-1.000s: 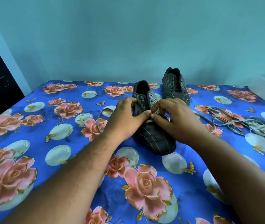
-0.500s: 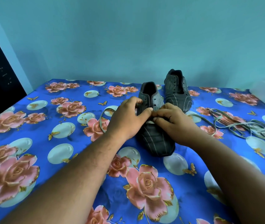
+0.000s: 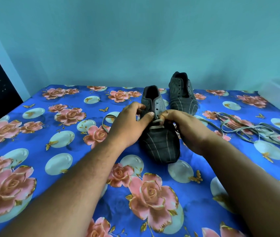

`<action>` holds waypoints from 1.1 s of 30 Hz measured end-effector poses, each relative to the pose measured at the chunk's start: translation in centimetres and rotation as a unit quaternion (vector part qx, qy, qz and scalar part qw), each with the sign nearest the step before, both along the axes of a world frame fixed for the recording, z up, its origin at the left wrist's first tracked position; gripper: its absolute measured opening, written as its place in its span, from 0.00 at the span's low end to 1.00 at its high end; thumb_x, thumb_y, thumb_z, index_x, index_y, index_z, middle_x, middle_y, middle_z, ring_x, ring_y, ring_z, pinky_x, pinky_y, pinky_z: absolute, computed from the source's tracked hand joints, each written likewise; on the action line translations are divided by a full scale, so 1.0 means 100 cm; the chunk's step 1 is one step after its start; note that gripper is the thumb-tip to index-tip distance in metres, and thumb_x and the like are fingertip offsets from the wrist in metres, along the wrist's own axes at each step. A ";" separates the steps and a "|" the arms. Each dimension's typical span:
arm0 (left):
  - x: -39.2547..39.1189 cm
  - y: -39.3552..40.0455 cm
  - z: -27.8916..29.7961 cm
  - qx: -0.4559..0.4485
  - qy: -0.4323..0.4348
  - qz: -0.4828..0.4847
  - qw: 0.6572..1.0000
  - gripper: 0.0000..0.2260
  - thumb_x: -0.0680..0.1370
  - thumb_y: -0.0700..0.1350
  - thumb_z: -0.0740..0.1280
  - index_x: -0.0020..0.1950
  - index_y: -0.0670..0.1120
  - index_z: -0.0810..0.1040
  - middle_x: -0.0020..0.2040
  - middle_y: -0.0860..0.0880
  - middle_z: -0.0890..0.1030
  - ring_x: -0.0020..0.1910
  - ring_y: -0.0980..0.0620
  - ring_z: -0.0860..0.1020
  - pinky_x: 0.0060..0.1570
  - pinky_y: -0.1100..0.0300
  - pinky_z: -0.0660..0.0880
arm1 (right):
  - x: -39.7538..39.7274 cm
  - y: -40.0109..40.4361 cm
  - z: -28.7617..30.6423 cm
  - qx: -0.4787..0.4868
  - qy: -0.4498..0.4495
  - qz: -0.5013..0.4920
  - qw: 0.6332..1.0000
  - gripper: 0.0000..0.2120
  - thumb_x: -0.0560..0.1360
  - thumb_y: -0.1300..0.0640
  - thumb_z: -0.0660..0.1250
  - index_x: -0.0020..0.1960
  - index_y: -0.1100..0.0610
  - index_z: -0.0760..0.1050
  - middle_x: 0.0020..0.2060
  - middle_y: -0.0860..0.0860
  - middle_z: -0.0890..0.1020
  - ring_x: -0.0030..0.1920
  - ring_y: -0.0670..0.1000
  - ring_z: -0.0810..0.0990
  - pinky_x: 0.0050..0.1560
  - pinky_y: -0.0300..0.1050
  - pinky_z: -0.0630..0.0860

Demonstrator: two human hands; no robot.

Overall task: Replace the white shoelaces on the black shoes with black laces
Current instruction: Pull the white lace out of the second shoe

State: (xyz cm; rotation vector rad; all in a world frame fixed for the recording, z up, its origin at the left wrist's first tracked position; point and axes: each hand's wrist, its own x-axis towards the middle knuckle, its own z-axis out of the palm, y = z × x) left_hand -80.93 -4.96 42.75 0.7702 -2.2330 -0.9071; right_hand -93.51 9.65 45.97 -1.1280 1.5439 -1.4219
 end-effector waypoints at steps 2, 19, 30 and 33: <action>0.001 0.000 0.000 0.003 -0.005 -0.012 1.000 0.19 0.80 0.61 0.67 0.66 0.51 0.75 0.62 0.52 0.78 0.61 0.56 0.76 0.63 0.52 0.75 | -0.001 -0.001 -0.003 0.011 0.076 -0.031 0.997 0.13 0.81 0.48 0.67 0.44 0.57 0.80 0.37 0.54 0.82 0.39 0.46 0.77 0.44 0.43 0.74; 0.017 -0.003 0.006 -0.017 -0.149 -0.103 0.983 0.61 0.55 0.78 0.72 0.80 0.52 0.56 0.77 0.51 0.63 0.76 0.51 0.63 0.76 0.49 0.63 | 0.000 -0.004 -0.007 0.013 0.181 -0.084 0.980 0.17 0.76 0.47 0.74 0.40 0.60 0.79 0.33 0.52 0.80 0.36 0.47 0.75 0.40 0.44 0.74; 0.014 0.000 0.005 -0.019 -0.201 -0.106 0.974 0.65 0.53 0.81 0.65 0.83 0.58 0.44 0.84 0.55 0.49 0.82 0.56 0.49 0.80 0.45 0.53 | 0.002 0.000 0.004 -0.003 -0.004 -0.032 0.999 0.17 0.77 0.49 0.71 0.37 0.61 0.76 0.33 0.55 0.78 0.37 0.53 0.76 0.41 0.45 0.73; 0.015 -0.002 0.003 -0.015 -0.200 -0.100 0.975 0.68 0.50 0.86 0.63 0.83 0.59 0.44 0.84 0.55 0.50 0.82 0.55 0.50 0.80 0.42 0.53 | 0.003 -0.002 0.003 0.020 0.079 -0.086 0.993 0.16 0.76 0.47 0.74 0.34 0.56 0.81 0.34 0.59 0.81 0.36 0.55 0.77 0.43 0.53 0.75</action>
